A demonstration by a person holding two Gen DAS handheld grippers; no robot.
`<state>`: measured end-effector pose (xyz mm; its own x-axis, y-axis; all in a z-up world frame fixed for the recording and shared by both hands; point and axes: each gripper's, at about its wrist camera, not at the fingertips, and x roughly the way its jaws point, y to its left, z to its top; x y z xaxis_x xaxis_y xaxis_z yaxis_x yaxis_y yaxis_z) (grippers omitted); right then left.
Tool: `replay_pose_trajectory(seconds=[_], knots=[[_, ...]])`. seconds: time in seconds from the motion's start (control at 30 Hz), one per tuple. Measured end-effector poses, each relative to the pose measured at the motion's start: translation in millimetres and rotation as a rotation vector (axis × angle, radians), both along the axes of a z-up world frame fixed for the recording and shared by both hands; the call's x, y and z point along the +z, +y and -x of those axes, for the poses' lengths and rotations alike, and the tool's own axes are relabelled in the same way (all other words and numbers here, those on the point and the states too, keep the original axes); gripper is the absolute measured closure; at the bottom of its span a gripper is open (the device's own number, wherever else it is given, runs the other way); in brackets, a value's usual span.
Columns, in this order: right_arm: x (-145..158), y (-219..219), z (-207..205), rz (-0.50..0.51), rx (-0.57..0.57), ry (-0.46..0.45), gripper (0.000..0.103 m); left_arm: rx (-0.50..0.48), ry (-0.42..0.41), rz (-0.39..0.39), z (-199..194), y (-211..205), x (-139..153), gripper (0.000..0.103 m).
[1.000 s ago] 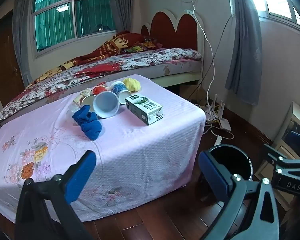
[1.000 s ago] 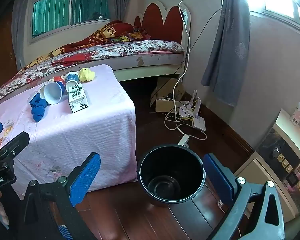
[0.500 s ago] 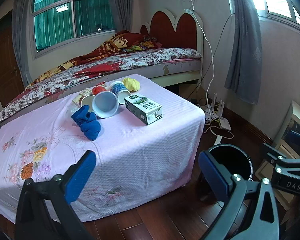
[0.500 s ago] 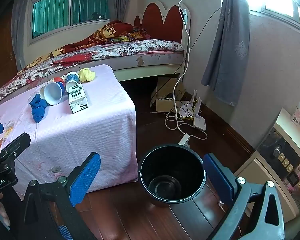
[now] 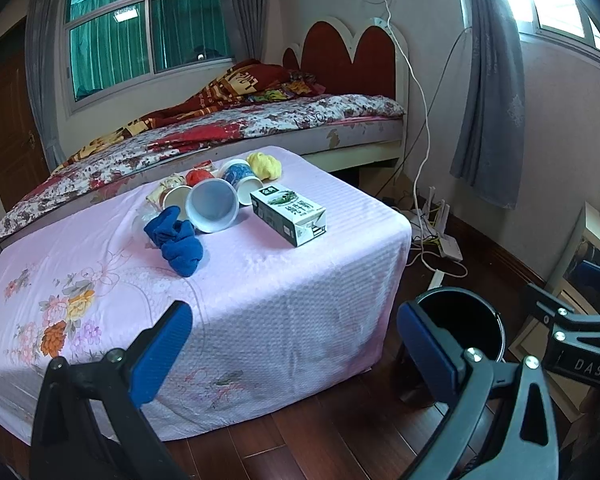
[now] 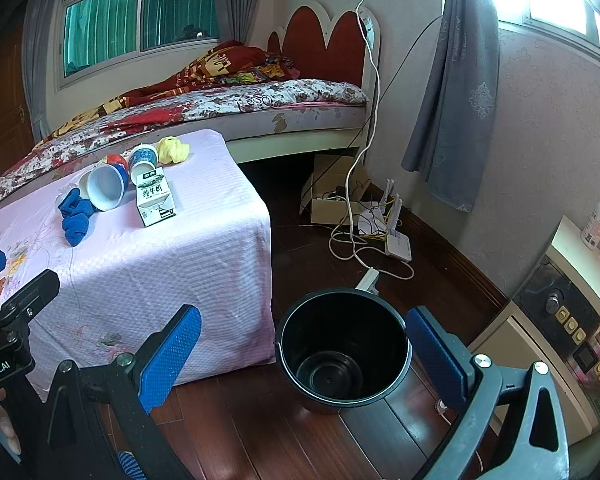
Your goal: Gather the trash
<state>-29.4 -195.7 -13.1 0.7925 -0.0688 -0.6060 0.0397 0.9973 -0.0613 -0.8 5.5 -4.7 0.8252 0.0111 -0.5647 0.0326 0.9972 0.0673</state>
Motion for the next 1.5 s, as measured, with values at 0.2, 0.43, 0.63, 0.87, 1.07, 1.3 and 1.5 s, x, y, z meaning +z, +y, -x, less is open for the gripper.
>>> replay_pose_trajectory(seconds=[0.2, 0.43, 0.63, 0.87, 1.07, 1.3, 1.5], knots=[[0.1, 0.1, 0.2, -0.001, -0.001, 0.000, 0.000, 0.001, 0.000, 0.003, 0.9, 1.0, -1.0, 0.001], [0.0, 0.6, -0.7, 0.001, -0.001, 0.000, 0.000, -0.001, 0.002, 0.004, 1.1, 1.3, -1.5, 0.001], [-0.2, 0.7, -0.7, 0.001, -0.001, 0.000, 0.000, 0.000, 0.002, 0.007, 1.9, 2.7, -3.3, 0.001], [-0.1, 1.2, -0.7, 0.002, -0.001, 0.000, 0.000, -0.001, 0.002, 0.007, 1.7, 2.8, -3.0, 0.001], [-0.1, 1.5, -0.5, 0.002, -0.001, 0.000, 0.000, -0.001, 0.004, 0.007, 1.3, 2.3, -2.9, 0.001], [-0.1, 1.4, -0.4, 0.003, -0.001, -0.001, 0.000, -0.001, 0.005, 0.008, 2.5, 1.9, -4.3, 0.001], [-0.4, 1.8, -0.3, 0.003, -0.002, -0.002, 0.000, 0.000, 0.006, 0.008, 2.2, 1.8, -4.1, 0.001]])
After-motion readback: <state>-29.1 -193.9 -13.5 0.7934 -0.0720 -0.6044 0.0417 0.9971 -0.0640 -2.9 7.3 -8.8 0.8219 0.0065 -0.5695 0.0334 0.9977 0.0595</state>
